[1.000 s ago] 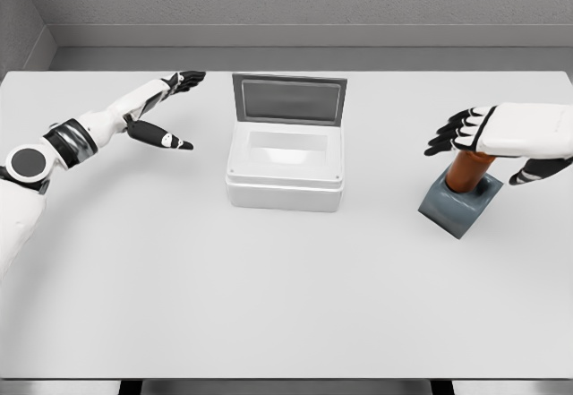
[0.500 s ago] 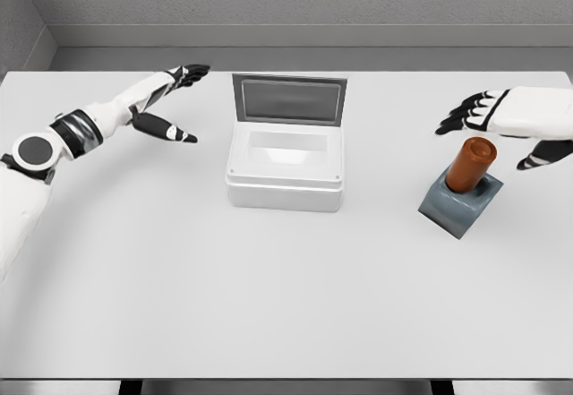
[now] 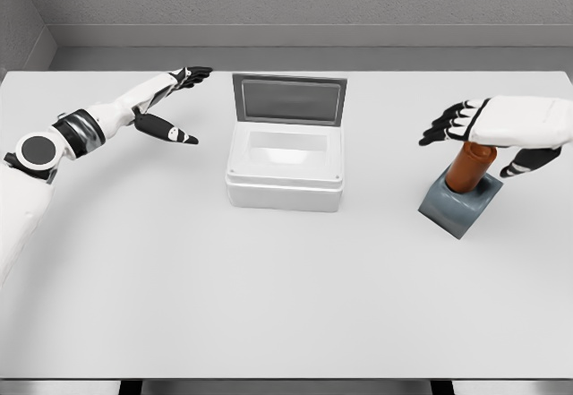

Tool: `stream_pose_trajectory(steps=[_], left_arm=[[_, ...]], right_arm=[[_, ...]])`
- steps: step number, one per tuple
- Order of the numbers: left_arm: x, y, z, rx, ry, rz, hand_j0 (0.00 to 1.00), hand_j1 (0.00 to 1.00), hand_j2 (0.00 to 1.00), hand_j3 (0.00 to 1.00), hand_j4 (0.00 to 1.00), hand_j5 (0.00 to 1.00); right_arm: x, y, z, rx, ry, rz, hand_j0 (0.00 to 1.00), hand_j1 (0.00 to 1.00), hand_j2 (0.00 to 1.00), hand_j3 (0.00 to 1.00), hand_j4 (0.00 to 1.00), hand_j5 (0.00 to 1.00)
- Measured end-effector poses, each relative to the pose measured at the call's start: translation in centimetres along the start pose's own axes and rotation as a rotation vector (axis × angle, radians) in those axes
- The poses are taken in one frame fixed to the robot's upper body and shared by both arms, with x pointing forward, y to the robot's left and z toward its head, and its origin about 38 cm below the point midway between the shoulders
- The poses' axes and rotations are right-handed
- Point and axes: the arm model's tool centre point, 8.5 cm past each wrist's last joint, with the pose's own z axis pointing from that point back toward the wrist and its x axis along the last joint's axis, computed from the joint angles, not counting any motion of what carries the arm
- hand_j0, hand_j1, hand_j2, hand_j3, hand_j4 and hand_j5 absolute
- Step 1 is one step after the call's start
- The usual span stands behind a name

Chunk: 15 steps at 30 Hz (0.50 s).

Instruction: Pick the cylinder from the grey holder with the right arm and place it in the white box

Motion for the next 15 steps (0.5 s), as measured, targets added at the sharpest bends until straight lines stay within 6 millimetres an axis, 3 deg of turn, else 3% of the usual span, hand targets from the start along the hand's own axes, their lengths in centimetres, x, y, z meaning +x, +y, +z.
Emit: stream_pose_trajectory(steps=[13,15], left_arm=[[0.1,-0.1,-0.1,-0.002,-0.003,0.000,1.00,1.00,1.00,1.00,1.00,1.00],[0.1,0.0,-0.1,-0.001,-0.003,-0.001,1.00,1.00,1.00,1.00,1.00,1.00]], right_arm=[[0.1,1.0,-0.4,0.032,-0.004,-0.009,1.00,1.00,1.00,1.00,1.00,1.00],[0.0,1.0,-0.4,0.038,-0.001,-0.004,0.92,0.92,0.92,0.92,0.92,0.92]])
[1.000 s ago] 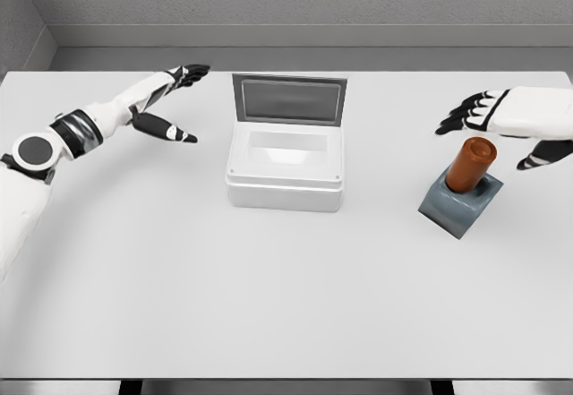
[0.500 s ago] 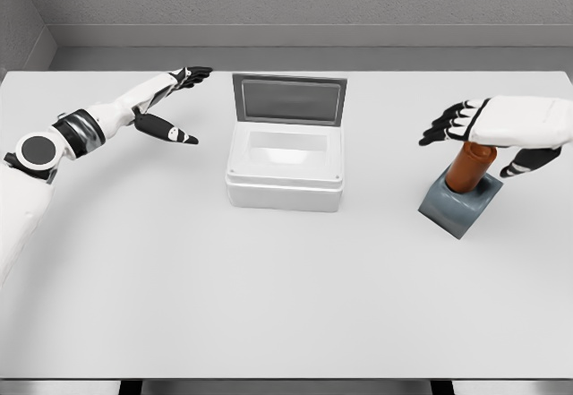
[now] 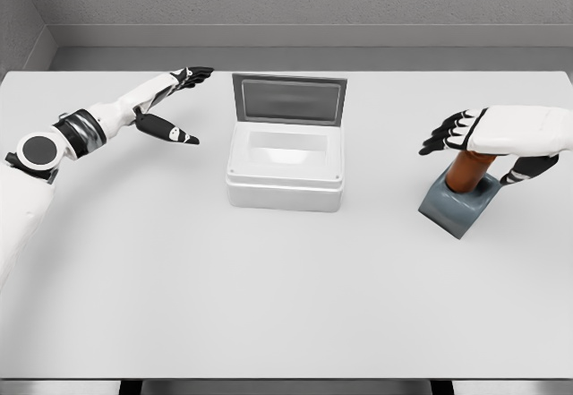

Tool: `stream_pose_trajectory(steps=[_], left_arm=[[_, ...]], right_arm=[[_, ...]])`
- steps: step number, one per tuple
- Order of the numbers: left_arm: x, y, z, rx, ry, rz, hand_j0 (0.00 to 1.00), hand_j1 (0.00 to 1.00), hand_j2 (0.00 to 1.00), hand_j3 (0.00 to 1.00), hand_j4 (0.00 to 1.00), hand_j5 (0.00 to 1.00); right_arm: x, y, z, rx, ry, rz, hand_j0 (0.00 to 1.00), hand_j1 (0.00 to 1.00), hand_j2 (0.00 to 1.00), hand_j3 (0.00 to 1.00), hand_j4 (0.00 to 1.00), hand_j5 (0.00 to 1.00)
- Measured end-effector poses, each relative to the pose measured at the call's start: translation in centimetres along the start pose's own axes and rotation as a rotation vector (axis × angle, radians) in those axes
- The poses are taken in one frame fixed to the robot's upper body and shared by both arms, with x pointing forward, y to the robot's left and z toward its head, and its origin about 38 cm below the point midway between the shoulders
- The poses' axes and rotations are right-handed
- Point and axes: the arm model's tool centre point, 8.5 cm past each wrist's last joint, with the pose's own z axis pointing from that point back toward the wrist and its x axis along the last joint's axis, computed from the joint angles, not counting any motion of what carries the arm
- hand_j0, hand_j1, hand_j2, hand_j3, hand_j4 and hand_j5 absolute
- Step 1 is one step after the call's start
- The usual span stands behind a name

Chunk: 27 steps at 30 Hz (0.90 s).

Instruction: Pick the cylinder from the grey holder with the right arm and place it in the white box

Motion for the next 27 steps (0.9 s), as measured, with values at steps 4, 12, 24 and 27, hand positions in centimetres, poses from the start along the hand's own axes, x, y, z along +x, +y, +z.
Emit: stream_pose_trajectory(steps=[4,12,24,27], left_arm=[[-0.1,-0.1,0.0,-0.001,0.001,0.001,1.00,1.00,1.00,1.00,1.00,1.00],[-0.1,-0.1,0.0,-0.003,0.003,0.001,1.00,1.00,1.00,1.00,1.00,1.00],[-0.1,-0.2,0.0,-0.008,0.005,-0.001,1.00,1.00,1.00,1.00,1.00,1.00],[-0.1,-0.2,0.0,-0.009,0.005,-0.001,1.00,1.00,1.00,1.00,1.00,1.00]], right_arm=[[-0.1,0.0,0.0,0.007,0.005,0.005,0.79,0.79,0.79,0.79,0.79,0.79],[-0.5,0.6,-0.8,0.024,0.009,0.000,0.62,0.62,0.62,0.62,0.62,0.62],[-1.4,0.6,-1.1,0.024,0.028,-0.015,0.45,0.45,0.45,0.45,0.45,0.45],[-1.5,0.2,-0.7,0.034,0.040,0.009,0.45,0.45,0.45,0.45,0.45,0.45]])
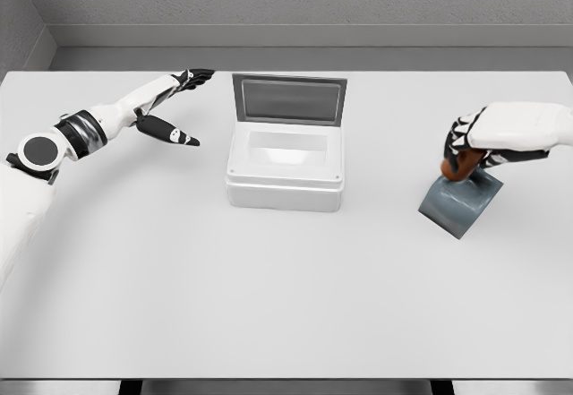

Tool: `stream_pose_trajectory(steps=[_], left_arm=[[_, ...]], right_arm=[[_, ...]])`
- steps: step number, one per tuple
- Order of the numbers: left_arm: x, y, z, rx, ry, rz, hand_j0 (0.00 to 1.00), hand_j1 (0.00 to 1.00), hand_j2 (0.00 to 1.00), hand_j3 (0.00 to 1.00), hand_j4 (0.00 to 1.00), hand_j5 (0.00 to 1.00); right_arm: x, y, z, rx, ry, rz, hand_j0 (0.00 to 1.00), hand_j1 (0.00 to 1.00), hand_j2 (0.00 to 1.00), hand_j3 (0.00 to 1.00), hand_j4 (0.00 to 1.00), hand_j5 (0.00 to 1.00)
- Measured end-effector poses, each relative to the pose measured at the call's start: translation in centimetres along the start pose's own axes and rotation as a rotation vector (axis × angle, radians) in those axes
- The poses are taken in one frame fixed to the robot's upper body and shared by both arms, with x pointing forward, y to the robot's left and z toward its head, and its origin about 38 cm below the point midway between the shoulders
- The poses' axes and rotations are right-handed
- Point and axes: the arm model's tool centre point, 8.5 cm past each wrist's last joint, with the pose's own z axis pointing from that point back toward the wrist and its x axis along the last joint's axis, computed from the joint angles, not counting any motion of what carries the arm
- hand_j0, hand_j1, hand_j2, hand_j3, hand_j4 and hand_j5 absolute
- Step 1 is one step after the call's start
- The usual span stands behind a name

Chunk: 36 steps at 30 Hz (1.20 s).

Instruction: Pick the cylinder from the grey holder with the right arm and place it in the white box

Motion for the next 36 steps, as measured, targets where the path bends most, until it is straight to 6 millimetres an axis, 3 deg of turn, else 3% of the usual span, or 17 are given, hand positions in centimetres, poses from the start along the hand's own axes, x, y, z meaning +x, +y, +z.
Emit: stream_pose_trajectory(steps=[6,15,36], left_arm=[[0.0,0.0,0.0,0.001,0.000,0.000,1.00,1.00,1.00,1.00,1.00,1.00],[0.5,0.7,-0.1,0.011,-0.009,-0.005,1.00,1.00,1.00,1.00,1.00,1.00],[0.8,0.8,-0.2,-0.007,-0.016,-0.006,1.00,1.00,1.00,1.00,1.00,1.00]], right_arm=[[0.7,-1.8,1.7,-0.027,0.011,0.058,0.43,0.43,0.43,0.43,0.43,0.43],[2.4,-4.0,1.6,-0.066,-0.028,0.121,0.43,0.43,0.43,0.43,0.43,0.43],[6.1,-7.1,-4.0,-0.096,-0.192,0.193,0.43,0.43,0.43,0.43,0.43,0.43]])
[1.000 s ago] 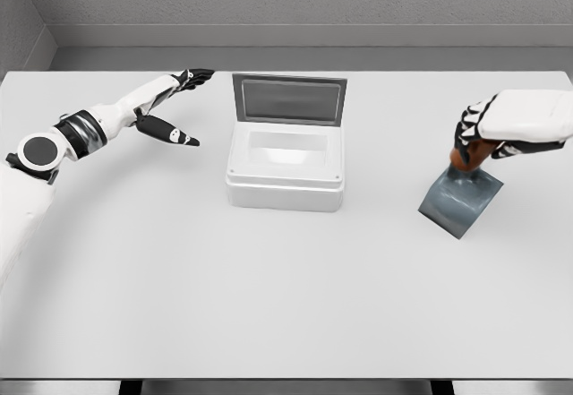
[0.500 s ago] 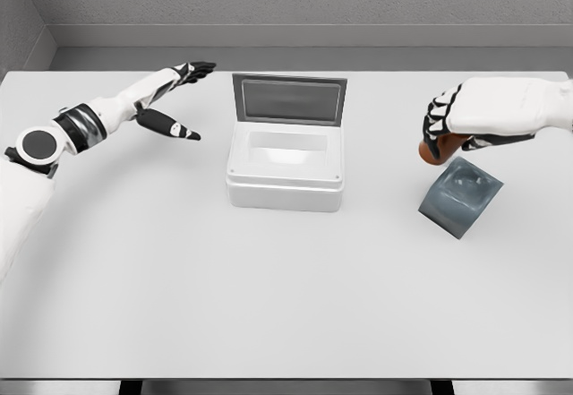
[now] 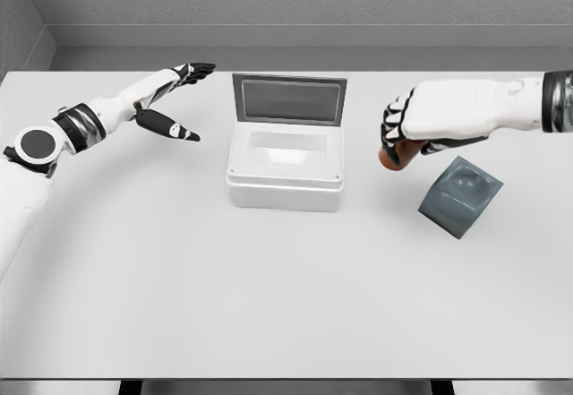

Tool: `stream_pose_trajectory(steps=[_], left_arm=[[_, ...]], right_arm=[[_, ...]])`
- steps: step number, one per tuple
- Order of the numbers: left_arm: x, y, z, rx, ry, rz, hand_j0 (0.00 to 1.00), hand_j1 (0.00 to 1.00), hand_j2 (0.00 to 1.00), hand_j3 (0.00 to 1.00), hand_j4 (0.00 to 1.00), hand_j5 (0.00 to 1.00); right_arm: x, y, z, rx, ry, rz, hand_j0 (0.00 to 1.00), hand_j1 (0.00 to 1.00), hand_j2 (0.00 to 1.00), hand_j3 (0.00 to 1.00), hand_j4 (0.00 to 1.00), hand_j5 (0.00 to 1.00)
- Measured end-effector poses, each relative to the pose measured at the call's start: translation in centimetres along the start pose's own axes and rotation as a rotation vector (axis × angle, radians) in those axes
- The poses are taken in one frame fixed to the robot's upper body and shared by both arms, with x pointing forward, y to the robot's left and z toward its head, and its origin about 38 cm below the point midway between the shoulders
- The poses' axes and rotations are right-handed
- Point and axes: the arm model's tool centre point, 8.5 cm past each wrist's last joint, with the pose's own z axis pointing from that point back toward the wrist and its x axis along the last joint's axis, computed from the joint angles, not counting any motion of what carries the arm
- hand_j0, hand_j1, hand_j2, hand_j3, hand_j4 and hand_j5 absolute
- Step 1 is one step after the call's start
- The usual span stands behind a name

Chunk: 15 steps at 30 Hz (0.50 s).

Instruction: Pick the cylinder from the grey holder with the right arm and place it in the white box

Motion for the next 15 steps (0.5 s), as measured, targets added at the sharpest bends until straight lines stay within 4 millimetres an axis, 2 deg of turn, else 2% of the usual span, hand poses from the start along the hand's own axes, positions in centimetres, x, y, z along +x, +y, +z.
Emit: stream_pose_trajectory(steps=[9,15], left_arm=[[0.1,0.1,0.1,-0.003,-0.001,-0.006,1.00,1.00,1.00,1.00,1.00,1.00],[0.2,0.0,0.1,-0.017,-0.005,-0.009,1.00,1.00,1.00,1.00,1.00,1.00]], right_arm=[[0.0,-2.1,-1.4,-0.016,-0.022,0.042,0.43,0.43,0.43,0.43,0.43,0.43],[-0.6,-2.5,-3.7,-0.024,-0.036,0.036,0.43,0.43,0.43,0.43,0.43,0.43]])
